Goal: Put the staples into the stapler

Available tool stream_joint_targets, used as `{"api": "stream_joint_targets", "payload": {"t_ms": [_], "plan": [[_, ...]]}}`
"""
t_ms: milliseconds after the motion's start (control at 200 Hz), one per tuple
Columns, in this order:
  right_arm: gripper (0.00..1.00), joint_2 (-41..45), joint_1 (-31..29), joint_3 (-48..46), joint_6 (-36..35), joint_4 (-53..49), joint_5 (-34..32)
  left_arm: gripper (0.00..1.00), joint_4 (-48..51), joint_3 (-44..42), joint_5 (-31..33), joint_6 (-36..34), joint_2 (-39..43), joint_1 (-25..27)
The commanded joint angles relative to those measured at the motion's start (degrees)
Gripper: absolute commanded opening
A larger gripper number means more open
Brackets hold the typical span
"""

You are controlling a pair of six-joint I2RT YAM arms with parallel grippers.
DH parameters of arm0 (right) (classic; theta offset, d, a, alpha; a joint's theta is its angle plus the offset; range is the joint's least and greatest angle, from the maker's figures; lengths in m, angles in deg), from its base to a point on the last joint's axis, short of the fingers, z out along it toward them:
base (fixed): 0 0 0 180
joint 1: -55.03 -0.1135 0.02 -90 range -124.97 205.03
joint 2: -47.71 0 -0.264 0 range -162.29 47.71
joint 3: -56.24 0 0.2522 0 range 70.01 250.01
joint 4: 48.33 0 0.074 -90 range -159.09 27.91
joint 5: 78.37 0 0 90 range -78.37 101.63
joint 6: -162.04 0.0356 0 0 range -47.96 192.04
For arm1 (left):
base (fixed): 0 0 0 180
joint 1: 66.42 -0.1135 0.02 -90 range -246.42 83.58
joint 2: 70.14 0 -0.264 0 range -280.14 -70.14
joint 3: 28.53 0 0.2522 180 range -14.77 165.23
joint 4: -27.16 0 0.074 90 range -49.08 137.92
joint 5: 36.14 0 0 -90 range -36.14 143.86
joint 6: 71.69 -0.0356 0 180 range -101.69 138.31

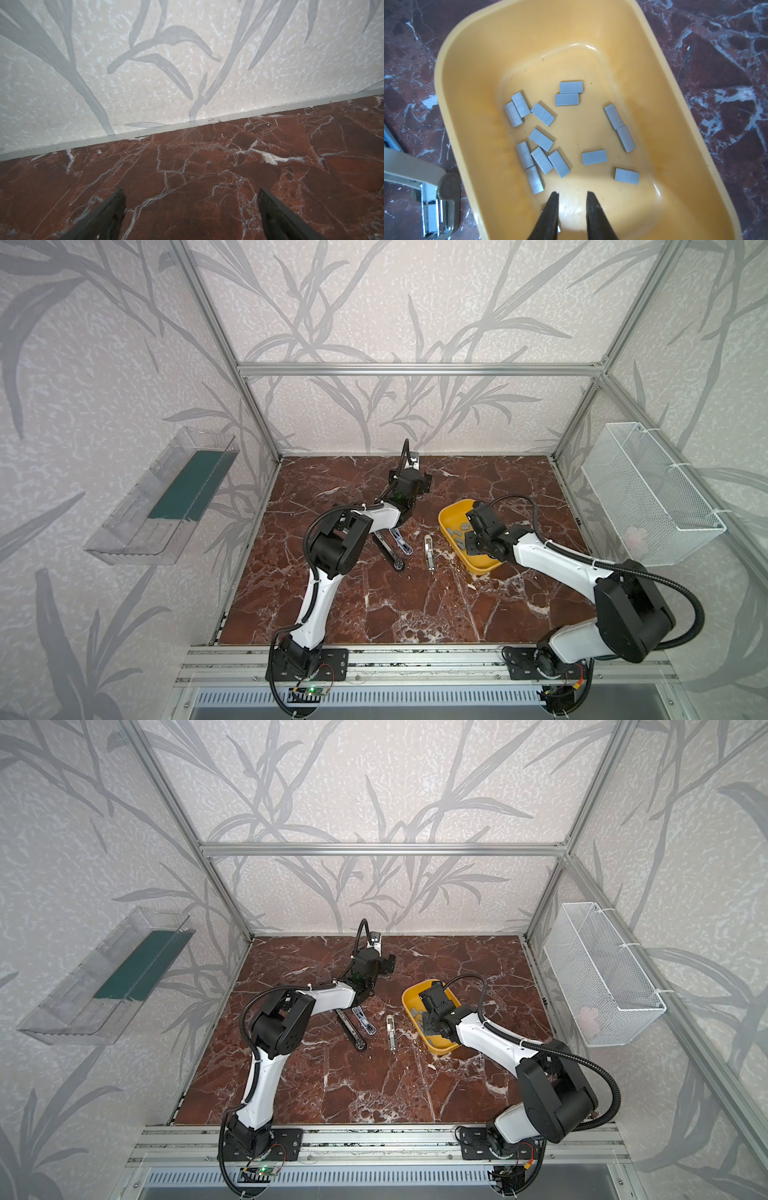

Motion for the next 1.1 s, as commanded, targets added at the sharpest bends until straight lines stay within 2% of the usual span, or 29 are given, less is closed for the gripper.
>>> {"api": "stream_joint_targets", "payload": {"t_ms": [0,130,255,355,455,510,580,665,855,1000,1095], "plan": [[0.26,1.9,0.4,-1.1,-0.3,-0.1,0.2,0.99,1.2,1.3,1.7,-0.9,-1.4,0.2],[0.26,3.0,0.5,-1.7,-0.2,-0.7,-0.1,0.99,0.8,0.4,1.5,-1.0,-0.6,0.2],[0.26,3.5,0.6,-1.8,-0.1,-1.3,-0.4,0.99,3.0,-2.3,-0.1,-0.9,4.0,0.2],[0.26,3.0,0.9,-1.3,-0.1,-1.6,-0.4,0.99,6.4,-4.7,-8.1,-2.4,8.8,0.1],[0.26,2.4,1.5,-0.7,-0.2,-1.9,0.2,0.99,13.9,-4.1,-15.9,-2.3,11.8,0.0],[0.26,2.3,2.0,-0.4,-0.3,-1.9,0.3,0.99,21.1,-2.4,-25.2,-4.8,12.6,-0.2],[0.26,2.0,2.7,-0.2,-0.4,-1.9,0.9,0.98,27.8,-1.0,-32.9,-6.1,13.7,-0.3],[0.26,1.4,3.5,-0.1,-0.5,-1.7,1.4,0.96,30.3,-3.1,-41.7,-8.1,16.1,-0.2],[0.26,0.1,5.8,-0.1,-0.7,-0.2,3.0,0.93,31.2,-9.3,-50.0,-11.0,22.2,-0.2],[0.25,-1.6,6.6,1.0,-0.7,-0.2,3.6,0.84,38.8,-6.4,-55.9,-14.6,20.9,0.0],[0.26,-2.3,6.7,2.0,-0.7,-1.3,3.9,0.79,41.8,-2.9,-55.8,-15.4,17.8,0.0]]}}
